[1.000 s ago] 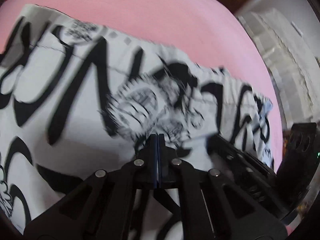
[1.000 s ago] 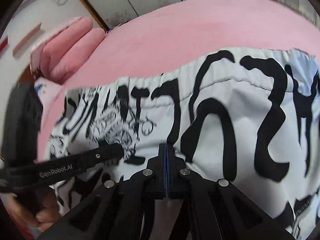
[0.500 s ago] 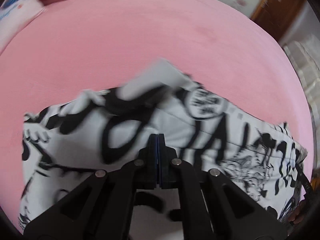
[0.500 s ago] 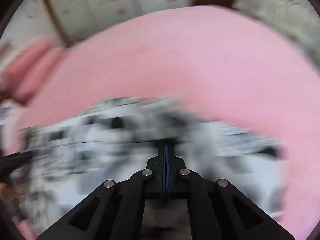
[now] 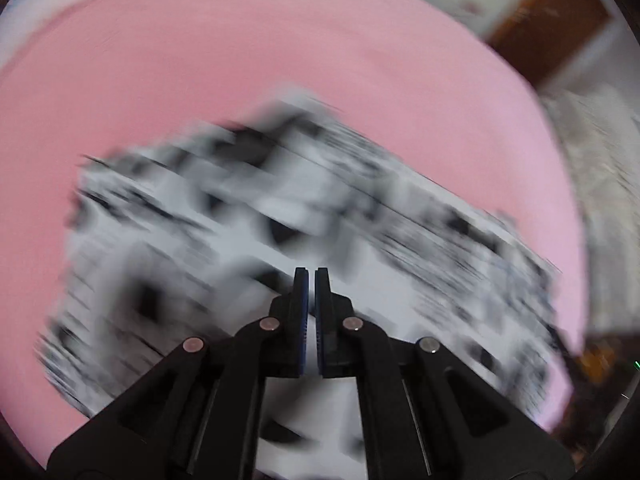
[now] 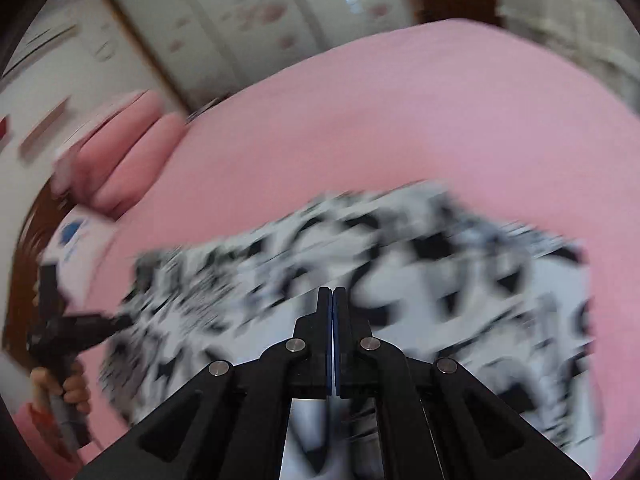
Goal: Fold large clothes
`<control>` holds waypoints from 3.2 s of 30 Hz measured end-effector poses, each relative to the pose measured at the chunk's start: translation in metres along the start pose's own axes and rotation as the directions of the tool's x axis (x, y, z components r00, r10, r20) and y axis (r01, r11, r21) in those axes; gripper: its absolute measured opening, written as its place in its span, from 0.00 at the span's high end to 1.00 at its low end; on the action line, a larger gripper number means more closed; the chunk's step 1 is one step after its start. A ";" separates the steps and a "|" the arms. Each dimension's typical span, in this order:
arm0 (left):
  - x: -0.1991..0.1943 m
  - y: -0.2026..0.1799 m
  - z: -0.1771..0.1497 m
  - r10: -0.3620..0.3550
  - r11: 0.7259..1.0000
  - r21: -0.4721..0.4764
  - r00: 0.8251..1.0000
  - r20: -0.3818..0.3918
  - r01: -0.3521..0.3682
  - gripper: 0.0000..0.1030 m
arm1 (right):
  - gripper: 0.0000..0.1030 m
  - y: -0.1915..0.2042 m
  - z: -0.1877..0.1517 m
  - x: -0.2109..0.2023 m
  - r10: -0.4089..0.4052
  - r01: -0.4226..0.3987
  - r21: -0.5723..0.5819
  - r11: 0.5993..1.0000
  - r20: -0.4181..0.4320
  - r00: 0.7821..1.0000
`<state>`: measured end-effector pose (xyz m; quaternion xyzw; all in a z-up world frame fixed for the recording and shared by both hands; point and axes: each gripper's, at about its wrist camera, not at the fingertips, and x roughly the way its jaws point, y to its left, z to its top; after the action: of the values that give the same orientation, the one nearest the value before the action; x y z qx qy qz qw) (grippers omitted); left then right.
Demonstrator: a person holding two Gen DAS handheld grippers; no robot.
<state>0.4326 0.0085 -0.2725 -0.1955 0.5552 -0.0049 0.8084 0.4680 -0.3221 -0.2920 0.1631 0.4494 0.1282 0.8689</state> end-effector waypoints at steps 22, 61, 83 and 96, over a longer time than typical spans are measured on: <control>0.018 0.043 -0.062 0.295 0.950 -0.090 0.954 -0.054 -0.299 0.99 | 1.00 -0.104 -0.035 -0.029 -0.603 0.606 -0.008 0.795 -0.122 0.789; -0.071 0.109 -0.184 0.017 0.895 -0.445 0.999 -0.045 -0.035 0.98 | 1.00 0.091 -0.032 0.120 -0.223 0.275 0.090 0.957 -0.377 0.899; 0.043 0.140 -0.108 -0.192 0.697 -0.684 0.975 0.112 0.216 0.33 | 1.00 0.123 -0.053 0.137 -0.353 0.397 0.066 0.915 -0.341 0.871; -0.003 0.098 -0.099 -0.050 0.738 -0.633 0.955 0.293 0.233 0.79 | 1.00 0.088 -0.055 0.111 -0.259 0.326 0.183 0.928 -0.312 0.914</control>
<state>0.3225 0.0687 -0.3317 -0.5096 0.3949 0.1550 0.7486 0.4785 -0.1910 -0.3688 0.1735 0.5999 -0.0354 0.7803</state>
